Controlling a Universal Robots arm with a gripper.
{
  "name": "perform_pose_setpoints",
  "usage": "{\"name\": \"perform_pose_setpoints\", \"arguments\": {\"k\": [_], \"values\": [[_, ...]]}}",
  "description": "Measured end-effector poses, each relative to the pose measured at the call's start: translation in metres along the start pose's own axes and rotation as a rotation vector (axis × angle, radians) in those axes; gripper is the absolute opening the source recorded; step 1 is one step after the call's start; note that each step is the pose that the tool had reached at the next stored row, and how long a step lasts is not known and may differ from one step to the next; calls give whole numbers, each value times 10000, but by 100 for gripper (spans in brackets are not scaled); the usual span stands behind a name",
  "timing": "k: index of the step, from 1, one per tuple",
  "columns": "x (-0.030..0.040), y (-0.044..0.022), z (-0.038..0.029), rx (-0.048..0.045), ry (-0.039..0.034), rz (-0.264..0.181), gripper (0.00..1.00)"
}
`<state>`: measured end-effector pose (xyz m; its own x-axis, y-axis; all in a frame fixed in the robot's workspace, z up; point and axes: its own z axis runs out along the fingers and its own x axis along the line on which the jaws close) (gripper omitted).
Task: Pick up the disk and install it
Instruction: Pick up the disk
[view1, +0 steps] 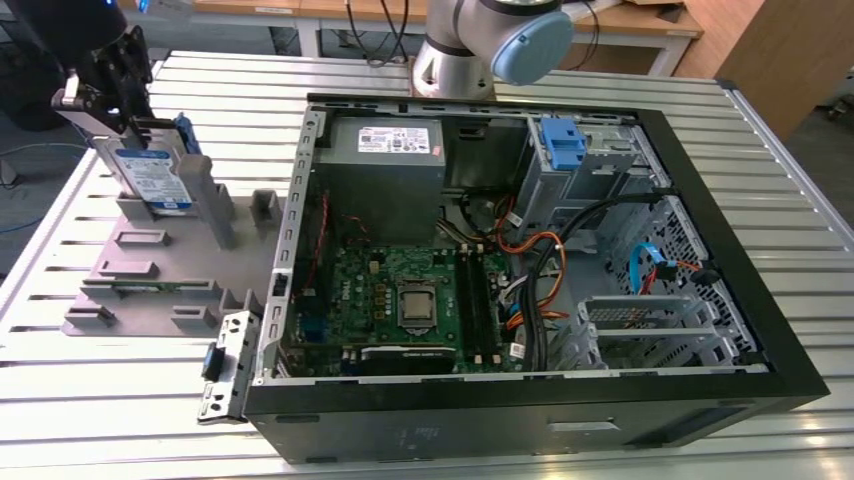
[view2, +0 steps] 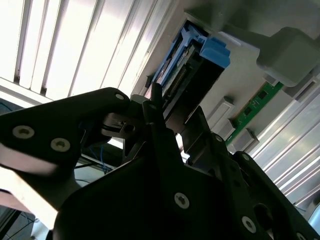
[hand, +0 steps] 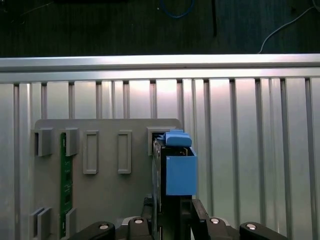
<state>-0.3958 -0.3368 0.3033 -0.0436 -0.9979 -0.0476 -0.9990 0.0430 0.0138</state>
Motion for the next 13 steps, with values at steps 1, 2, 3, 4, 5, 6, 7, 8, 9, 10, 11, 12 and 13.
{"name": "perform_pose_setpoints", "arguments": {"k": [1, 2, 3, 4, 5, 6, 7, 8, 9, 10, 11, 12, 13], "values": [[0, 0, 4, 1, -1, -6, 42], [1, 0, 7, 0, 0, -8, 42], [1, 0, 10, -1, 0, -10, 42], [1, -1, 16, 3, -2, -11, 42], [1, -1, 20, 2, -3, -12, 42], [1, 0, 22, 0, -2, -11, 42], [2, -1, 28, 3, -6, -12, 42], [2, -1, 32, 2, -7, -12, 42], [2, 0, 32, 1, -7, -11, 42], [-1, -1, 34, 2, -8, -12, 42], [-3, 0, 34, 2, -8, -11, 42], [-3, -1, 34, 2, -8, -12, 42], [-3, 0, 34, 2, -8, -11, 42]]}}
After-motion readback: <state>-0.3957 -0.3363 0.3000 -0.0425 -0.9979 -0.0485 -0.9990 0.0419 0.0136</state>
